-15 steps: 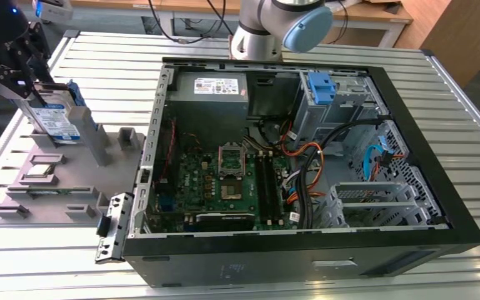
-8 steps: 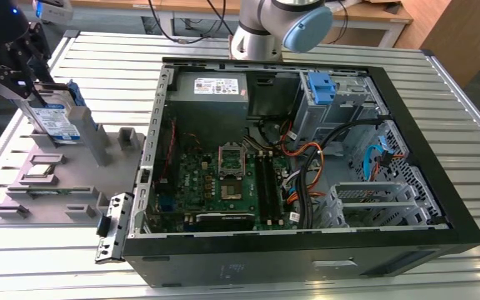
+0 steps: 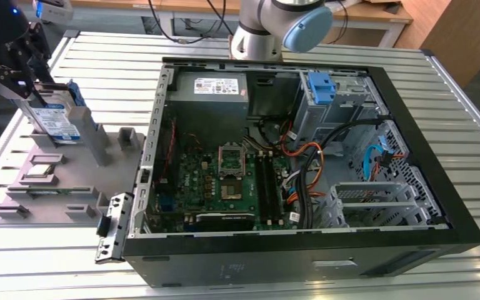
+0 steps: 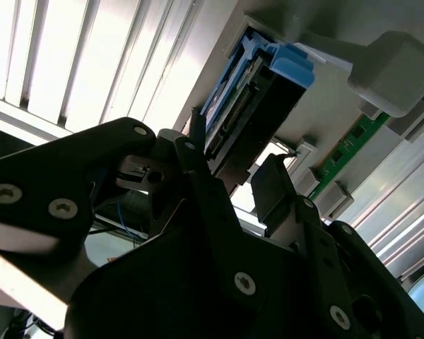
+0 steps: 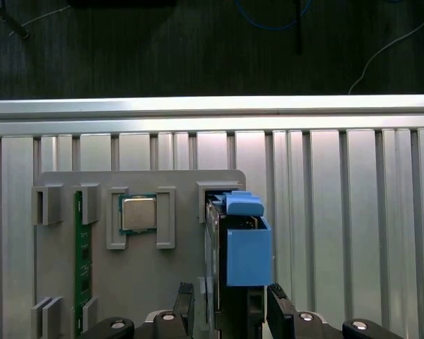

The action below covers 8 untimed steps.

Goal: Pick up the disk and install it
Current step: 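Pick up the disk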

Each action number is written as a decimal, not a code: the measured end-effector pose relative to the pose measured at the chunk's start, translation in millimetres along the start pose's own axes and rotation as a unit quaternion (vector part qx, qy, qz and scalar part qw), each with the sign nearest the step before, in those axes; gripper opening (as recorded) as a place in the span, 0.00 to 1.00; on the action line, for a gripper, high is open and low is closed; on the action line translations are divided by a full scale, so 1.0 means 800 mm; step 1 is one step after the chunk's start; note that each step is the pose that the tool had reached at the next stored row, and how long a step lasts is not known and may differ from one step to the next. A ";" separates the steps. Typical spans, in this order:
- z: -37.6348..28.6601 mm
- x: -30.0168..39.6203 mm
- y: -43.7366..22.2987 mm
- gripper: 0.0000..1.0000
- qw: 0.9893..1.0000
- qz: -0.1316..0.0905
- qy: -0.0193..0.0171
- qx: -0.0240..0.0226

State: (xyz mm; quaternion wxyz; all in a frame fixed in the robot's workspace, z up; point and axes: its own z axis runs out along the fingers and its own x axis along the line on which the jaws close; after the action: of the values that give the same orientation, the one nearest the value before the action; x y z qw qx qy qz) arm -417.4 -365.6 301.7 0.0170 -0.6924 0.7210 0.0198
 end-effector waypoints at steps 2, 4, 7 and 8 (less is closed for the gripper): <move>0.0000 0.0000 0.0000 0.53 1.000 0.000 0.000 0.000; 0.0000 0.0000 0.0000 0.53 1.000 0.000 0.000 0.000; 0.0000 -0.0001 0.0000 0.53 1.000 0.000 0.000 0.000; 0.0000 -0.0001 0.0000 0.53 1.000 0.000 0.000 0.000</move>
State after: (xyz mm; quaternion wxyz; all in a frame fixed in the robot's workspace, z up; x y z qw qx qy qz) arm -417.4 -365.6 301.7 0.0170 -0.6924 0.7210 0.0198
